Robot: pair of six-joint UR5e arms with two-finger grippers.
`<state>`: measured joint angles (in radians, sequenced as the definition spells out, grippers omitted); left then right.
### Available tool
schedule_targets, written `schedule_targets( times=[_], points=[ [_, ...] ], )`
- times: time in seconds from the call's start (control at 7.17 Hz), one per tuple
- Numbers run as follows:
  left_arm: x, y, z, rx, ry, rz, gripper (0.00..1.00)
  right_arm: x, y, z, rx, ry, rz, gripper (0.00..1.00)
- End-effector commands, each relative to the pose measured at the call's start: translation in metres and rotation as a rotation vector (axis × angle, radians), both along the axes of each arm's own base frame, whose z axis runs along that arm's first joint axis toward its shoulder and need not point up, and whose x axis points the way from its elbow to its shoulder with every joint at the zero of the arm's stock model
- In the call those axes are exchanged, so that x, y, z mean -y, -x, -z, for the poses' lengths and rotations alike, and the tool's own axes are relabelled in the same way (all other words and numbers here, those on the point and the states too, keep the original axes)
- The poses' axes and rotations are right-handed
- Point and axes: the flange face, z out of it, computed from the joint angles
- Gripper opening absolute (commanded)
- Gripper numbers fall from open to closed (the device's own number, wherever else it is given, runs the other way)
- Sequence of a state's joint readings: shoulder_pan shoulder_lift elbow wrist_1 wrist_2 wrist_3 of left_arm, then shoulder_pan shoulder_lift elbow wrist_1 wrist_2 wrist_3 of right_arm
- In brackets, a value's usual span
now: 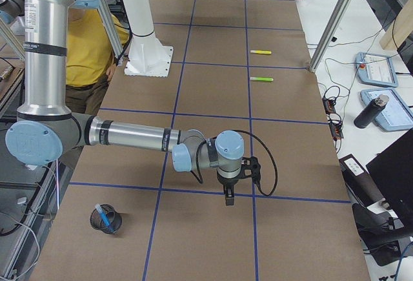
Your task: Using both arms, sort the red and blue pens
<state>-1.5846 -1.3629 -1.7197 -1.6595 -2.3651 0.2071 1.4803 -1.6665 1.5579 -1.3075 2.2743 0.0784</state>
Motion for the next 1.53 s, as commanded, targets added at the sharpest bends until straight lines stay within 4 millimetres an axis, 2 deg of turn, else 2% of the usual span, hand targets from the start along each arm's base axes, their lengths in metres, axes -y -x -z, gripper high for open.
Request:
schedule_targets(
  times=[0.0,1.4],
  points=[
    [-0.0001,0.0,0.0006,0.0,-0.003,0.0,1.0,-0.0103,-0.0012,-0.0101,-0.006,0.018,0.003,1.0],
    [0.0019,0.0001,0.0036,0.001,-0.012,0.0,1.0,-0.0148,0.0002,-0.0116,0.018,0.035,0.0,1.0]
  ],
)
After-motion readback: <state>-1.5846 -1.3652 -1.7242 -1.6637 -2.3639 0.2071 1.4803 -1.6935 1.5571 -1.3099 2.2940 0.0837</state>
